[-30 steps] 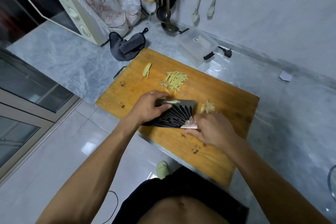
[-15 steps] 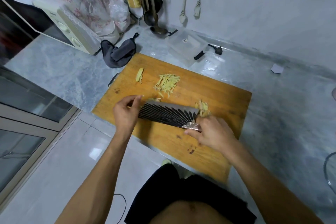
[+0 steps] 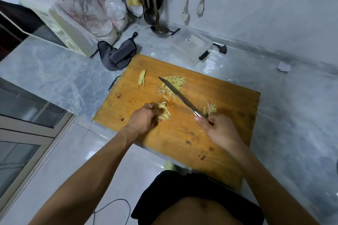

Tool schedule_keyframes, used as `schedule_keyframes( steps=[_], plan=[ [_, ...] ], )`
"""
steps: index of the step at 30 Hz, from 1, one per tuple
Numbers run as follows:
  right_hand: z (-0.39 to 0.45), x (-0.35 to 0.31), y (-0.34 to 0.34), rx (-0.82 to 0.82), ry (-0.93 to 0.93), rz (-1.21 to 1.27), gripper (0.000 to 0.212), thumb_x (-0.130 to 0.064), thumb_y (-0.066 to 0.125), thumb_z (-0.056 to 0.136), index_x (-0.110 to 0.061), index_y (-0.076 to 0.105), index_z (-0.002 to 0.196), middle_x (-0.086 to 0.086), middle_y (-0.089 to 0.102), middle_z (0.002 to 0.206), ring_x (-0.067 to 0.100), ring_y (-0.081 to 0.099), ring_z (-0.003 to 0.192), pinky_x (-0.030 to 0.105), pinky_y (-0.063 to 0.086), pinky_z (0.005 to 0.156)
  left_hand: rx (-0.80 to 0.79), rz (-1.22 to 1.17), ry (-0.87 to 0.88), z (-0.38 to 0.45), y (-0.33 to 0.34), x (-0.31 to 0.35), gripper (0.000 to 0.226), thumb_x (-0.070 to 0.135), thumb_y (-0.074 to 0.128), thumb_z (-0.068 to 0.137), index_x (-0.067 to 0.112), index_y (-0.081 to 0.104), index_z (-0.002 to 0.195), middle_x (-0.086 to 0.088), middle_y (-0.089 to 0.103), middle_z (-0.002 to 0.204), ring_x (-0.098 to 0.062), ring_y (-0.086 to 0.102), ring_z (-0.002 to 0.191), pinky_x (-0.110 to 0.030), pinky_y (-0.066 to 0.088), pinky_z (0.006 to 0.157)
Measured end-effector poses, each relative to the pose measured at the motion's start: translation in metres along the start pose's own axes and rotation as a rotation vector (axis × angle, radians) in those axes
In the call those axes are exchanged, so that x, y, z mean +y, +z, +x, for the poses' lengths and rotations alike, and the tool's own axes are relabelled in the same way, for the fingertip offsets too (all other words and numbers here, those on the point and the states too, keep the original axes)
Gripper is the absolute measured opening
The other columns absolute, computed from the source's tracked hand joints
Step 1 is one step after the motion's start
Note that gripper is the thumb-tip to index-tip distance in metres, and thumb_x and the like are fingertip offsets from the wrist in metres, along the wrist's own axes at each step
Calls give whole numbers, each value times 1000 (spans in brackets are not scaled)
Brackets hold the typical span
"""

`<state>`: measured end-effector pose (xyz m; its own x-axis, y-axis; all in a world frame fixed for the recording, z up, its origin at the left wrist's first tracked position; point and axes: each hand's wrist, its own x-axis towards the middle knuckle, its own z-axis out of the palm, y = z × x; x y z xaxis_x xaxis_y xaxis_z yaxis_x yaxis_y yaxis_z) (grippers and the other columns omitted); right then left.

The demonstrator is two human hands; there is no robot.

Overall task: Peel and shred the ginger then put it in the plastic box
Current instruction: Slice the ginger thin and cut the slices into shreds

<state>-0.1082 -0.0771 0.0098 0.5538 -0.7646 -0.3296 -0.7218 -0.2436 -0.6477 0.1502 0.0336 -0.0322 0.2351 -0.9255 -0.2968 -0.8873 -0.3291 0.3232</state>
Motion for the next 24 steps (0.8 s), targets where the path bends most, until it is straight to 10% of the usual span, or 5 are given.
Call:
schedule_keyframes(
  steps=[6,10,15,21,24],
  plan=[
    [4,-9,8,2,110,61,75,-69,51,89,3,63,75,17,67,72,26,65,63,39,49,61,28,150,120,22,-15,-6,27,32,47,100,20,58,122,-6,61,119,-25,61,99,-32,50,81],
    [7,-17,3,33,106,86,74,-66,48,92,5,63,76,18,68,72,31,67,66,35,49,62,222,-466,-46,36,-12,-7,12,14,54,99,18,65,101,-5,71,95,-19,67,81,-34,57,72],
    [10,-31,0,86,73,88,70,-56,47,97,6,62,69,14,61,58,32,66,64,32,49,61,343,-895,-165,45,-15,1,25,17,58,99,12,68,122,1,70,113,-15,66,105,-34,55,91],
    [11,-36,5,88,61,94,71,-56,46,98,7,65,71,17,68,65,27,66,59,27,50,62,368,-889,-250,44,-5,-12,20,16,64,95,21,75,111,6,72,114,-10,65,108,-36,54,97],
    [10,-35,10,72,74,111,71,-58,47,97,5,64,70,15,69,65,28,67,60,29,52,64,385,-671,-252,26,0,-25,23,15,63,94,22,73,114,1,69,118,-10,65,106,-13,47,94]
  ],
)
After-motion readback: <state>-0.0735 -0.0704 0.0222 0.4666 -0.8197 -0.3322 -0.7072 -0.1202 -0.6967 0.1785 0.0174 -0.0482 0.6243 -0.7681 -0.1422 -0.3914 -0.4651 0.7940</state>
